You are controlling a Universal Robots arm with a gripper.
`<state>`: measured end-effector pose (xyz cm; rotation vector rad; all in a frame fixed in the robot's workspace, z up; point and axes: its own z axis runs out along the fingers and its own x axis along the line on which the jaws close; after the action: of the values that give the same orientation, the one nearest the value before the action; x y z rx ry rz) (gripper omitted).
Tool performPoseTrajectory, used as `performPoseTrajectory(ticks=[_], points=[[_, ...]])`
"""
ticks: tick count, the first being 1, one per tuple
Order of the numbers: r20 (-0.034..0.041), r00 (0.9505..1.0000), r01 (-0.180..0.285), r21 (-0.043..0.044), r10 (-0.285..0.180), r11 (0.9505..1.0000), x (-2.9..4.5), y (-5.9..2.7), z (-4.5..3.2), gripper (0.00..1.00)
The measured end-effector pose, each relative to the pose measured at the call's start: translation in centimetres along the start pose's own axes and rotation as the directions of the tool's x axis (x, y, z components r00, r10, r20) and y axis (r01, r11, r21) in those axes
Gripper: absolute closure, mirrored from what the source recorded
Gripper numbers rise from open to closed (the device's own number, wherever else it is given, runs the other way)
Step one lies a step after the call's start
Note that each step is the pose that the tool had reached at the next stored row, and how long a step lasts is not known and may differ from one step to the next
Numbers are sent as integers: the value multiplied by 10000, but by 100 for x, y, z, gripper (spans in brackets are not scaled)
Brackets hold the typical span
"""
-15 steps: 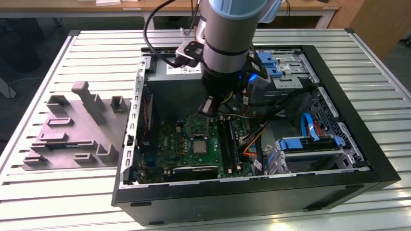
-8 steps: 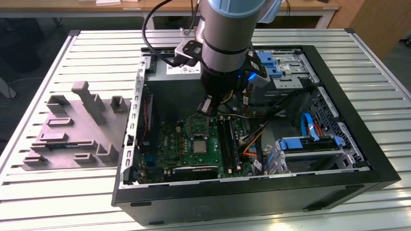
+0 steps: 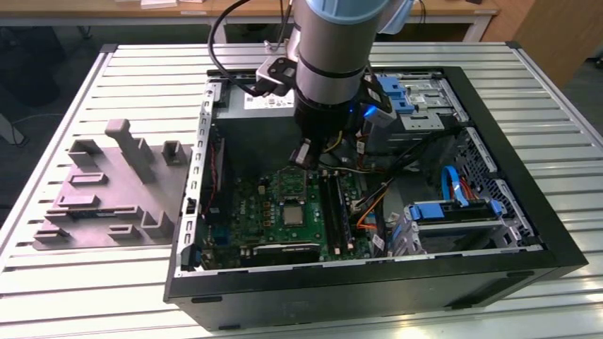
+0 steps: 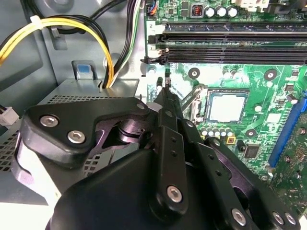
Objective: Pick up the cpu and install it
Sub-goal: 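Close the cpu cover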
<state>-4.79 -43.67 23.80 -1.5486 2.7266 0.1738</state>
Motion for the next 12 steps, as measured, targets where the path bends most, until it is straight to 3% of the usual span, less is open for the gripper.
performPoseTrajectory(ticks=[12], points=[[-9, 10000, -1, -31, 1, 10000, -3, 4, -37, 89]])
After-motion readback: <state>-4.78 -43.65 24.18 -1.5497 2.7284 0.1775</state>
